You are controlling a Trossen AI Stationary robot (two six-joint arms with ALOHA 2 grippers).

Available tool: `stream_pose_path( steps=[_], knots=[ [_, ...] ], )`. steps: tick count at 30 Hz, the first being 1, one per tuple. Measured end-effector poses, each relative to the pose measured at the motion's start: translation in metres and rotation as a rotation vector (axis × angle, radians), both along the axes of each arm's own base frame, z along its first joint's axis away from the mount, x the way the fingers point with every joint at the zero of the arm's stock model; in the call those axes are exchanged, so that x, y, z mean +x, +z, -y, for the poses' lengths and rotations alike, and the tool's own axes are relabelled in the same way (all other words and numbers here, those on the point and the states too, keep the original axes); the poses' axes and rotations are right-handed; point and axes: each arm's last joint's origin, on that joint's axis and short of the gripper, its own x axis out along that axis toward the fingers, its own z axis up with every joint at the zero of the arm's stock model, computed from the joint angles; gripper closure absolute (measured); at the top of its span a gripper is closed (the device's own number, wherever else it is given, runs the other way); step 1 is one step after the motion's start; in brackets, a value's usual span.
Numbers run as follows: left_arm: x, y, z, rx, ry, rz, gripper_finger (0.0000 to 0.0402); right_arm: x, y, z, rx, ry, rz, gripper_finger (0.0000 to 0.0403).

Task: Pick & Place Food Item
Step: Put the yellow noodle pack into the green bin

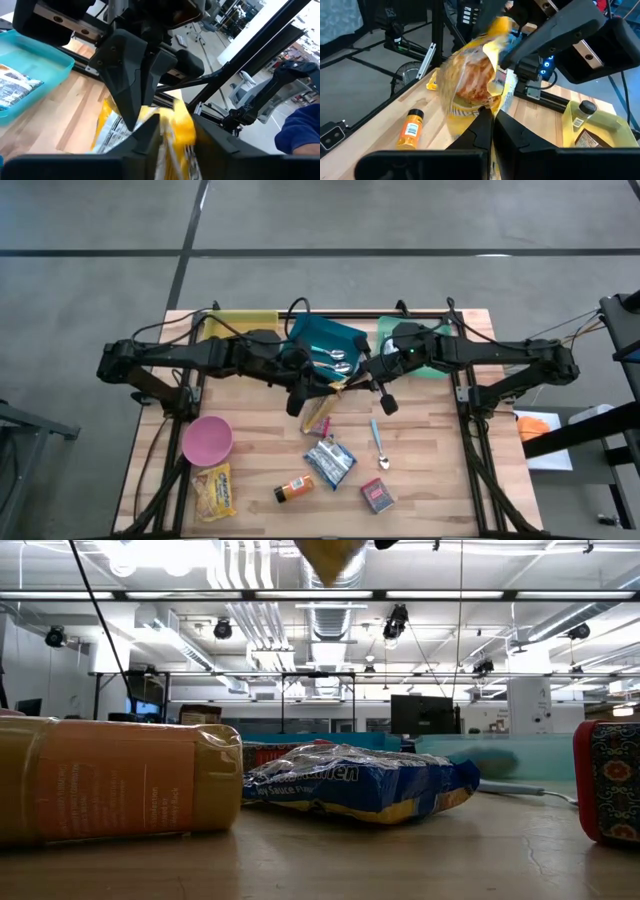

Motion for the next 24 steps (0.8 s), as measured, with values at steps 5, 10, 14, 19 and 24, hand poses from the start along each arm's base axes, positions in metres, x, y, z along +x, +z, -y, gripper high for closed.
stream_pose_path(
  steps=[5,10,14,19,24],
  knots=[
    [0.000,0.000,-0.001,-0.021,0.010,-0.005,0.0209,0.000,0.000,-0.001,0.000,0.002,-0.001,0.0395],
    [-0.001,0.001,-0.004,-0.032,0.030,-0.004,0.0158,0.000,-0.001,0.000,0.000,0.000,-0.013,0.0395],
    [-0.004,0.004,-0.008,-0.046,0.051,0.004,0.0141,-0.001,-0.003,0.000,0.024,-0.010,-0.042,0.0395],
    [-0.010,0.011,-0.010,-0.050,0.061,0.023,0.0138,-0.003,-0.006,0.002,0.040,-0.077,-0.087,0.0395],
    [-0.021,0.020,-0.011,-0.062,0.072,0.049,0.0138,-0.012,-0.009,0.014,0.075,-0.217,-0.192,0.0395]
  ],
)
